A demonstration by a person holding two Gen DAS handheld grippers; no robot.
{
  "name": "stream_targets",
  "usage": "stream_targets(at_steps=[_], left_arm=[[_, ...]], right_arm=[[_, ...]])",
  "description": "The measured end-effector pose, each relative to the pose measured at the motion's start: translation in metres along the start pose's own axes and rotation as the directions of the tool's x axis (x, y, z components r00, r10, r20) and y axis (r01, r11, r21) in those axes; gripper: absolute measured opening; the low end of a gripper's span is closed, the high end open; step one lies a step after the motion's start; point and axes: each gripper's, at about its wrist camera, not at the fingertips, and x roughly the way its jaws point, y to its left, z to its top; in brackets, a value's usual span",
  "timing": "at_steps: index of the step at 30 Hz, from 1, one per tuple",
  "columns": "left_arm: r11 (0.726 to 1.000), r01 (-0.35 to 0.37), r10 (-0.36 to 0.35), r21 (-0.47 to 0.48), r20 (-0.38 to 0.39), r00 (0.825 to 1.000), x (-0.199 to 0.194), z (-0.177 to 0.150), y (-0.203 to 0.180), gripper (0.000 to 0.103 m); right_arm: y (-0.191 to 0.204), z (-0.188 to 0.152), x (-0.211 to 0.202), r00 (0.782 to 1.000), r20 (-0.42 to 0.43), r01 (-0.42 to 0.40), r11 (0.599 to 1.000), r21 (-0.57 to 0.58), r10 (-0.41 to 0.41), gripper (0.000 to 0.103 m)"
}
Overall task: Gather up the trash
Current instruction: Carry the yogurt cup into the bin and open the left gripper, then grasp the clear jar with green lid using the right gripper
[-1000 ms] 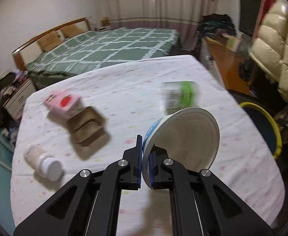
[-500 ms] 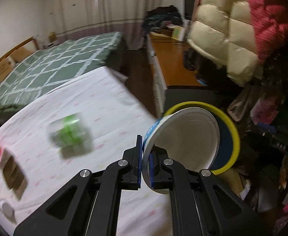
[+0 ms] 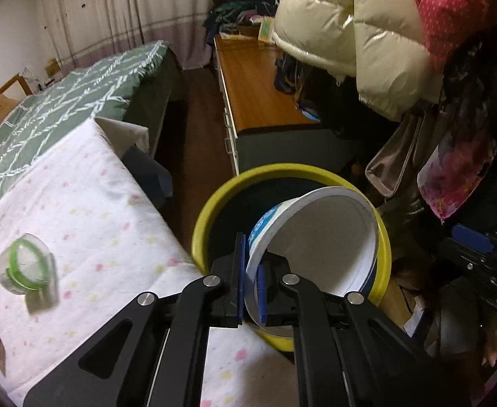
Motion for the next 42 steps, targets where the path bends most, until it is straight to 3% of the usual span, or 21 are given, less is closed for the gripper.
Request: stream_targets(at_steps=[2, 3, 4, 5, 8, 16, 21, 26, 34, 37, 42], left_arm=[[1.000, 0.008, -0.008, -0.003, -0.019, 1.000, 0.007, -0.001, -0.002, 0.008], [1.000, 0.010, -0.010, -0.008, -0.025, 1.000, 0.009, -0.002, -0.002, 0.016], [1.000, 0.010, -0.011, -0.017, -0.023, 1.000, 0.009, -0.003, -0.001, 0.048], [1.000, 0.004, -0.004, -0.023, -0.010, 1.000, 0.006, -0.005, 0.000, 0.066], [1.000, -0.014, 0.014, -0.008, 0.026, 1.000, -0.007, -0.008, 0.002, 0.066], [0.996, -0.004, 0.015, -0.090, 0.124, 0.992, -0.067, -0.029, 0.043, 0.069], [0.977, -0.082, 0.117, -0.198, 0.168, 0.979, -0.118, -0.079, 0.106, 0.072], [0.922, -0.225, 0.287, -0.316, 0.164, 0.944, -0.165, -0.137, 0.174, 0.077], [0.840, -0.314, 0.409, -0.443, 0.137, 0.902, -0.195, -0.201, 0.258, 0.081], [0.832, -0.323, 0.420, -0.451, 0.131, 0.898, -0.193, -0.217, 0.276, 0.083], [0.830, -0.309, 0.410, -0.465, 0.130, 0.903, -0.190, -0.237, 0.294, 0.086]], right_arm=[[0.000, 0.000, -0.001, 1.000, 0.000, -0.002, 1.000, -0.002, 0.002, 0.042], [0.001, -0.001, -0.001, 1.000, 0.000, -0.003, 1.000, -0.002, 0.003, 0.042], [0.002, -0.001, -0.001, 1.000, 0.000, -0.002, 1.000, -0.004, 0.002, 0.042], [0.002, -0.002, -0.001, 1.000, 0.000, -0.001, 1.000, -0.005, 0.001, 0.042], [0.004, -0.003, -0.002, 1.000, -0.003, 0.002, 1.000, -0.008, -0.002, 0.043], [0.022, 0.001, 0.009, 1.000, -0.027, -0.015, 0.999, -0.034, 0.014, 0.043], [0.055, 0.009, 0.021, 0.997, -0.038, -0.065, 0.994, -0.082, 0.062, 0.043], [0.116, 0.016, 0.033, 0.990, -0.057, -0.140, 0.975, -0.174, 0.132, 0.043], [0.224, 0.012, 0.040, 0.976, -0.083, -0.217, 0.933, -0.286, 0.201, 0.049], [0.268, 0.009, 0.042, 0.970, -0.093, -0.243, 0.915, -0.322, 0.225, 0.052], [0.339, 0.004, 0.048, 0.964, -0.086, -0.263, 0.884, -0.386, 0.250, 0.070]])
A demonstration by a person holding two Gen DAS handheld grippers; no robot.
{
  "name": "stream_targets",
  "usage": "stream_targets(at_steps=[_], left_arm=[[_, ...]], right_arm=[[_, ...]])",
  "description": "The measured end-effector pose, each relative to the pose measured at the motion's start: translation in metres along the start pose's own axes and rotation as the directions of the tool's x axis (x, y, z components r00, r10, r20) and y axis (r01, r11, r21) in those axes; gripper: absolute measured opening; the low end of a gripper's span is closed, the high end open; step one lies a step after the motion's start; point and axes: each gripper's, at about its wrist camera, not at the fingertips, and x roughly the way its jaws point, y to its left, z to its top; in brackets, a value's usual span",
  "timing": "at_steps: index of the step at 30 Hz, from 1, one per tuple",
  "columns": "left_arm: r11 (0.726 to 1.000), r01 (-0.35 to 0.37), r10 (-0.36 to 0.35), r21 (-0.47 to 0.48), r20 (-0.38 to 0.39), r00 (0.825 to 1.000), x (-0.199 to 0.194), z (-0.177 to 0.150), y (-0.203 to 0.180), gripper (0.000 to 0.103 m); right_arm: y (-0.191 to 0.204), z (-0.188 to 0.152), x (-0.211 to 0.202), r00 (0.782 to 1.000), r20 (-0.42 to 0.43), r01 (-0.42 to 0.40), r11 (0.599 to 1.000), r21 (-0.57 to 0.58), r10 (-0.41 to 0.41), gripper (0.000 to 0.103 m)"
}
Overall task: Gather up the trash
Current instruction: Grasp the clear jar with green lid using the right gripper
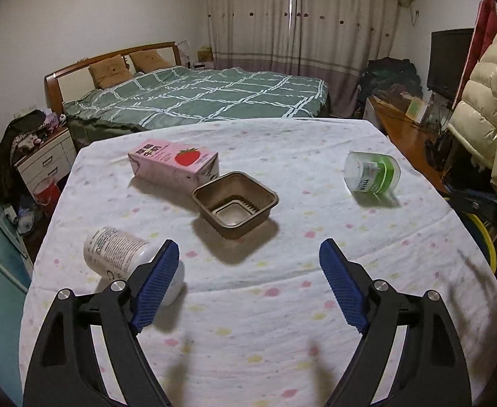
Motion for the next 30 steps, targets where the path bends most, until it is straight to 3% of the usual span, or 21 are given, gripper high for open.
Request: stream_targets(at_steps=[2, 6, 9, 19, 27, 30], left_arm=[[0.999, 0.025, -0.025, -0.028, -0.002, 1.000, 0.003, -0.001, 0.002, 0.089], [0.999, 0.020, -0.020, -0.029, 0.006, 1.000, 0.000, -0.004, -0.003, 0.089], [0.999, 0.011, -0.010, -0.035, 0.027, 1.000, -0.005, -0.003, -0.003, 0.090], [0.998, 0.041, -0.039, -0.055, 0.026, 0.999, -0.008, -0.005, -0.002, 0.090], [0.998, 0.051, -0.050, -0.041, 0.015, 0.999, -0.006, -0.007, -0.008, 0.090], [0.998, 0.051, -0.050, -0.038, 0.011, 0.999, -0.005, -0.008, -0.009, 0.090]], right_arm=[[0.022, 0.013, 0.015, 1.000, 0.014, 0.012, 1.000, -0.020, -0.012, 0.079], [0.044, 0.037, 0.048, 0.999, 0.011, 0.048, 0.999, -0.016, -0.048, 0.081], [0.054, 0.052, 0.076, 0.992, -0.006, 0.123, 0.992, -0.015, -0.123, 0.083], [0.044, 0.060, 0.119, 0.973, -0.076, 0.220, 0.974, 0.045, -0.217, 0.083], [0.040, 0.058, 0.136, 0.966, -0.098, 0.244, 0.968, 0.058, -0.237, 0.083], [0.039, 0.057, 0.138, 0.966, -0.101, 0.244, 0.968, 0.061, -0.237, 0.079]])
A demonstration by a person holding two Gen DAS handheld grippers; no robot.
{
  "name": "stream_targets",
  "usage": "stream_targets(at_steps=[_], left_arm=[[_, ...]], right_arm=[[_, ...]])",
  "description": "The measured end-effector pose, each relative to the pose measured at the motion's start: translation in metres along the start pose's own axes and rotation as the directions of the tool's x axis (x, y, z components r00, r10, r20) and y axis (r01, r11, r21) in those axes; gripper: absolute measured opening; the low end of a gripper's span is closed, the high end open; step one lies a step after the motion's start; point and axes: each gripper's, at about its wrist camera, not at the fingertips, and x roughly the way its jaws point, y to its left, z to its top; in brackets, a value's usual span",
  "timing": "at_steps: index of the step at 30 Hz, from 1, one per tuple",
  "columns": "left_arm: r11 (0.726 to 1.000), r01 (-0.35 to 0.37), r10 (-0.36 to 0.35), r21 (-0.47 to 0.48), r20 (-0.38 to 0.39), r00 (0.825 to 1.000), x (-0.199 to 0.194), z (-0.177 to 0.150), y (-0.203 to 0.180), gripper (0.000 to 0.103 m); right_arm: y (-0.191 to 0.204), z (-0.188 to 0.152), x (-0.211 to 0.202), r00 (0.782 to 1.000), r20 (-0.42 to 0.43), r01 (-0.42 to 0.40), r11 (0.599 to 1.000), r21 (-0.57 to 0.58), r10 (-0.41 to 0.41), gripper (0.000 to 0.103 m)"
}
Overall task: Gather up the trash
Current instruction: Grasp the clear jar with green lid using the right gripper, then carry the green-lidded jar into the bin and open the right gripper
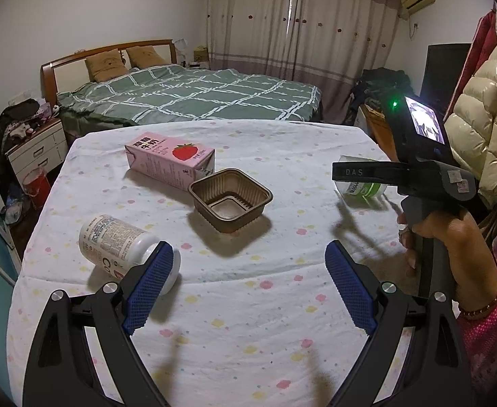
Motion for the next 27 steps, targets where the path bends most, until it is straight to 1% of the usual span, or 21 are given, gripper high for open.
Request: stream_targets(at_steps=[3, 4, 5, 12, 18, 21, 27], left_arm=[[1.000, -0.002, 0.002, 0.003, -0.002, 1.000, 0.000, 0.000, -0.001, 0.090], [1.000, -0.003, 0.003, 0.004, -0.002, 1.000, 0.001, 0.000, -0.001, 0.090], [1.000, -0.005, 0.005, 0.005, -0.004, 1.000, 0.002, 0.000, -0.001, 0.090], [1.000, -0.009, 0.009, 0.012, -0.012, 1.000, 0.004, -0.001, -0.002, 0.090], [1.000, -0.013, 0.014, 0.023, -0.018, 1.000, 0.007, -0.002, -0.004, 0.090], [1.000, -0.016, 0.017, 0.026, -0.020, 1.000, 0.008, -0.003, -0.005, 0.090], [0.999, -0.020, 0.021, 0.039, -0.023, 1.000, 0.009, -0.004, -0.008, 0.090]], right_arm=[[0.000, -0.001, 0.000, 1.000, 0.000, -0.005, 1.000, -0.003, 0.005, 0.074], [0.000, -0.001, -0.001, 1.000, 0.001, -0.010, 1.000, -0.006, 0.010, 0.070], [0.000, -0.001, -0.001, 1.000, 0.000, -0.008, 1.000, -0.008, 0.008, 0.069], [-0.005, -0.005, -0.009, 0.999, -0.002, -0.034, 0.999, 0.000, 0.034, 0.069], [-0.016, -0.012, -0.027, 0.998, 0.012, -0.064, 0.998, 0.003, 0.064, 0.069], [-0.027, -0.017, -0.040, 0.997, 0.026, -0.076, 0.997, 0.007, 0.076, 0.069], [-0.070, -0.032, -0.073, 0.995, 0.069, -0.076, 0.996, 0.051, 0.072, 0.069]])
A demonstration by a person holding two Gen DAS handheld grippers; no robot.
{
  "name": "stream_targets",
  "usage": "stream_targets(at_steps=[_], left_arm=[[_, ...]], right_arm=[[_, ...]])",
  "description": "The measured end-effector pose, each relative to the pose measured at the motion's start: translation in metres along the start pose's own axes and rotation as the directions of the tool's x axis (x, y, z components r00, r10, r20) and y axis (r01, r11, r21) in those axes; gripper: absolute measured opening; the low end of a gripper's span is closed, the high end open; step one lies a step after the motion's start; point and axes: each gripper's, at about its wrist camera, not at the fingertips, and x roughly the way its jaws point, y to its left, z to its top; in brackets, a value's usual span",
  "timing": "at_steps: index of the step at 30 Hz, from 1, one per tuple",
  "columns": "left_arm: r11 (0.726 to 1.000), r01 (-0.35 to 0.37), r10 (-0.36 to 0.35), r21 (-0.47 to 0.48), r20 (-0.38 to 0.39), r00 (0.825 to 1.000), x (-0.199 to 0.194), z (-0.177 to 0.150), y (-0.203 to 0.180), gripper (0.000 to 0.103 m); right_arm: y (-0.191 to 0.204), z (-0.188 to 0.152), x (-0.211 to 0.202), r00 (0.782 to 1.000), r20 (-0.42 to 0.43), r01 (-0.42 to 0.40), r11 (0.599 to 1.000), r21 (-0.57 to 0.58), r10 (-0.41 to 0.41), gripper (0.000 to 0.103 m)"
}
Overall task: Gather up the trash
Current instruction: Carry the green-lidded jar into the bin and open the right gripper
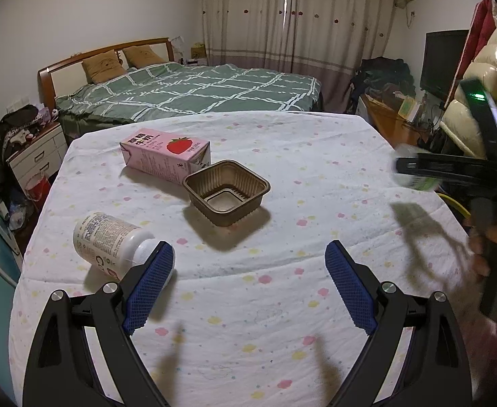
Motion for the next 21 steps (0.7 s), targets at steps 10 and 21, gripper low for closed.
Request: stream_targets(at_steps=[10, 21], left_arm=[[1.000, -0.004, 0.004, 0.018, 0.007, 1.000, -0.001, -0.001, -0.004, 0.090], [0.999, -0.012, 0.012, 0.047, -0.002, 1.000, 0.003, -0.003, -0.010, 0.090]], right_arm=[[-0.127, -0.034, -0.040, 0.988, 0.005, 0.149, 0.970, 0.193, -0.153, 0.069], [-0.207, -0.065, -0.010, 0.973, -0.115, 0.228, 0.919, 0.322, -0.201, 0.069]])
